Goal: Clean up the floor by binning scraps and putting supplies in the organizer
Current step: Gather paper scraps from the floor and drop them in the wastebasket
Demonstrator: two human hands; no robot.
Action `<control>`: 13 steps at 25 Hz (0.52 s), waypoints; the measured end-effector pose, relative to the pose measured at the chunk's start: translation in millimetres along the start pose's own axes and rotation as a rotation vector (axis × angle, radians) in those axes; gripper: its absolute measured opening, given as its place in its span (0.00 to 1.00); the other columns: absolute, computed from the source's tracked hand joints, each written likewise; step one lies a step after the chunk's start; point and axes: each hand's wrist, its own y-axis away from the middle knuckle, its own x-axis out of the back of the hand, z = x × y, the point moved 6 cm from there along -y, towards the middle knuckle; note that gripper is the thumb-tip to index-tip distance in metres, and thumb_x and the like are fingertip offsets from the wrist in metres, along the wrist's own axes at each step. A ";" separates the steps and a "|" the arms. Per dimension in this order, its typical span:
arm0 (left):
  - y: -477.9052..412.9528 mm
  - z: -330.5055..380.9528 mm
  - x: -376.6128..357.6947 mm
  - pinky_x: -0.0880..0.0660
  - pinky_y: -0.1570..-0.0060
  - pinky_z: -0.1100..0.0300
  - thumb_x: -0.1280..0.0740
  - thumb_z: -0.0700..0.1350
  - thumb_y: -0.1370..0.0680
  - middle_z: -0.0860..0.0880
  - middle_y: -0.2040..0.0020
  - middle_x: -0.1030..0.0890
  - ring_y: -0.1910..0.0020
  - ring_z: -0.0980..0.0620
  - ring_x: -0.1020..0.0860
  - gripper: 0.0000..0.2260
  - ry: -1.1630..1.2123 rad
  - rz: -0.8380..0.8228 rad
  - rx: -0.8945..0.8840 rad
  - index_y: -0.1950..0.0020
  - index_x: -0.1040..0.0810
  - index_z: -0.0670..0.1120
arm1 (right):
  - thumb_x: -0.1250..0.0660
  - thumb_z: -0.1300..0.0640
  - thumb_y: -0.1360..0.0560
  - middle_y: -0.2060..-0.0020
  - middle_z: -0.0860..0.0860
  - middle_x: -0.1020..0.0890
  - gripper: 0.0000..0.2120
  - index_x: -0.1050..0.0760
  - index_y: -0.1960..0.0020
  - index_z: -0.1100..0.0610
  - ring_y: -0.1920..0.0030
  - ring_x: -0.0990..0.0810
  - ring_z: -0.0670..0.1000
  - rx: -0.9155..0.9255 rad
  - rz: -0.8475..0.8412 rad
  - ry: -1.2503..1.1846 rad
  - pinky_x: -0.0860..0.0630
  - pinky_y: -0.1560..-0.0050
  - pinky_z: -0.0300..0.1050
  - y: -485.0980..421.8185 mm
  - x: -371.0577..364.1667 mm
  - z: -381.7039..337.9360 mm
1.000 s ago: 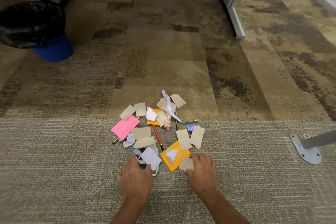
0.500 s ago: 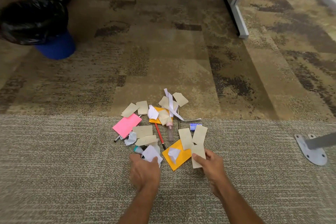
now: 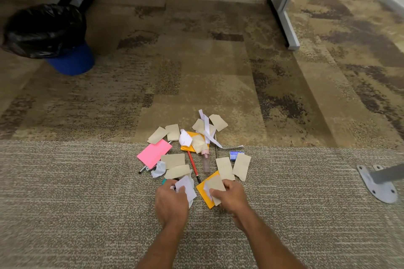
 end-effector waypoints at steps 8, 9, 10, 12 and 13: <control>-27.6 -35.4 25.4 0.30 0.67 0.57 0.31 0.39 0.22 0.44 0.59 0.20 0.63 0.50 0.27 0.02 0.651 -0.068 0.285 0.54 0.20 0.42 | 0.26 0.50 0.29 0.52 0.50 0.19 0.15 0.25 0.46 0.52 0.51 0.19 0.54 0.175 0.134 0.517 0.28 0.59 0.44 0.9 -14.0 -20.5; -32.1 -42.4 30.7 0.30 0.67 0.55 0.32 0.39 0.21 0.45 0.58 0.20 0.62 0.50 0.26 0.01 0.673 -0.061 0.314 0.52 0.20 0.42 | 0.26 0.49 0.29 0.50 0.50 0.20 0.17 0.26 0.43 0.51 0.48 0.19 0.55 0.188 0.155 0.574 0.28 0.57 0.45 1.8 -15.2 -21.1; -35.6 -48.6 35.1 0.28 0.65 0.55 0.32 0.39 0.21 0.45 0.57 0.19 0.61 0.49 0.25 0.01 0.690 -0.055 0.333 0.51 0.21 0.43 | 0.26 0.49 0.29 0.48 0.50 0.20 0.19 0.28 0.41 0.51 0.46 0.19 0.55 0.191 0.153 0.618 0.26 0.54 0.46 1.9 -17.5 -20.6; -38.9 -55.4 38.8 0.25 0.61 0.53 0.33 0.38 0.21 0.46 0.54 0.18 0.57 0.48 0.21 0.04 0.705 -0.078 0.340 0.52 0.22 0.46 | 0.27 0.49 0.27 0.45 0.51 0.22 0.20 0.28 0.39 0.52 0.43 0.20 0.56 0.180 0.113 0.702 0.23 0.49 0.50 1.5 -22.8 -17.3; -38.6 -55.2 38.3 0.24 0.60 0.52 0.33 0.38 0.21 0.46 0.52 0.18 0.54 0.46 0.20 0.05 0.695 -0.108 0.325 0.52 0.22 0.47 | 0.28 0.49 0.27 0.44 0.52 0.22 0.19 0.28 0.39 0.53 0.43 0.20 0.56 0.171 0.097 0.735 0.22 0.48 0.51 1.3 -24.4 -15.4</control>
